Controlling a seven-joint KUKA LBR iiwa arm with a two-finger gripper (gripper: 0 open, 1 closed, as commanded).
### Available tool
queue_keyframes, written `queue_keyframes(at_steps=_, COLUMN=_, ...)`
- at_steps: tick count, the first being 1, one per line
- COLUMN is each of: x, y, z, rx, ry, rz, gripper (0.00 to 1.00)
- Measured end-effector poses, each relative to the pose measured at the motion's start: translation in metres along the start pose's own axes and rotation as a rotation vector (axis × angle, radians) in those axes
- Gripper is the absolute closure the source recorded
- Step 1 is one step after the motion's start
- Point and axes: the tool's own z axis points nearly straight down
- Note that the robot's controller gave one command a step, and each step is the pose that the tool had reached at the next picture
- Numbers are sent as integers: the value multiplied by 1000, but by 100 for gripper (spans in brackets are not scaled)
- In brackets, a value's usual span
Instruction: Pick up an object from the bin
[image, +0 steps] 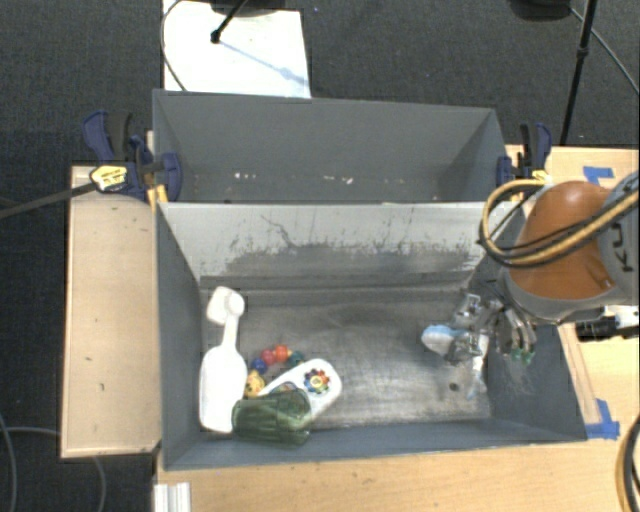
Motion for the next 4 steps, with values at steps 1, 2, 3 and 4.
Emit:
queue_keyframes(at_steps=1, x=-1, y=0, z=-10, rx=0, ry=-2, rz=1, gripper=100)
queue_keyframes(at_steps=2, x=0, y=0, z=-19, rx=0, ry=-1, rz=0, gripper=100)
queue_keyframes(at_steps=3, x=0, y=0, z=-31, rx=0, ry=4, rz=-1, gripper=100)
queue_keyframes(at_steps=4, x=-1, y=0, z=-46, rx=0, ry=0, rz=-2, gripper=100)
